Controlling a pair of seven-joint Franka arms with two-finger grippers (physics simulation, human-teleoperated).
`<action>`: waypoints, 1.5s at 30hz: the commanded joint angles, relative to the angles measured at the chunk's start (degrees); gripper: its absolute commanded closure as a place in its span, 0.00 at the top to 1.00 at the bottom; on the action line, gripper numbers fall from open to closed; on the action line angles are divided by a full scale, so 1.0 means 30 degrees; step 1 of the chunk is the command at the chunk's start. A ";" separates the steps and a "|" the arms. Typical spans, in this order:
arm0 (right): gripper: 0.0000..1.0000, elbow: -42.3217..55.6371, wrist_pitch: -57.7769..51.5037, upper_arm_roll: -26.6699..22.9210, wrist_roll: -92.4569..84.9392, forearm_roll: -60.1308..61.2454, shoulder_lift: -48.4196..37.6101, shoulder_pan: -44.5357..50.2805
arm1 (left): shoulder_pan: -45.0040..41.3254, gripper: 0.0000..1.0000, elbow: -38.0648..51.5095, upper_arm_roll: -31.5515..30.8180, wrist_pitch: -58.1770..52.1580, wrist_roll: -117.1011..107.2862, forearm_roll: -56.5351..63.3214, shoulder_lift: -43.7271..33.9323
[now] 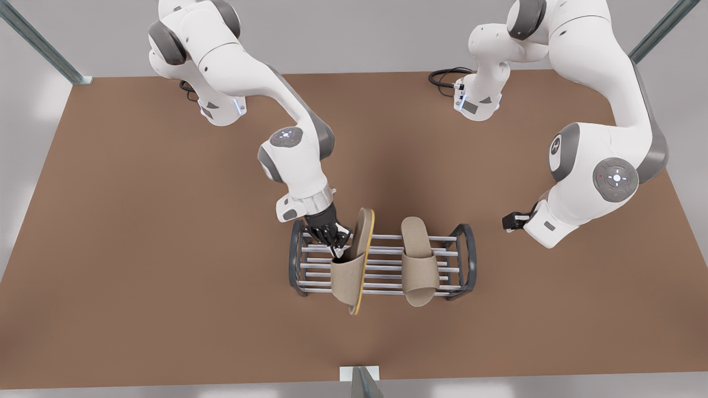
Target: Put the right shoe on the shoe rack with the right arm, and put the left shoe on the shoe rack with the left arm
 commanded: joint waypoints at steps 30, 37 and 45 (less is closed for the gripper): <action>1.00 -0.1324 -1.1144 1.6881 -0.6088 -0.5833 -0.3549 -1.9096 | 0.0004 1.00 0.0009 -0.0061 0.0006 0.0020 -0.0015 0.0004; 1.00 0.0027 -1.9414 0.3119 -2.2242 0.1229 -0.8179 -1.6357 | -0.0172 1.00 -0.0078 -0.0148 -0.0258 -0.0068 0.0043 -0.0084; 1.00 0.0874 -1.9708 0.3176 -2.2039 0.2021 -0.6832 -1.3630 | 0.0004 1.00 -0.2564 -0.0207 0.0706 -0.0039 -0.0044 -0.1546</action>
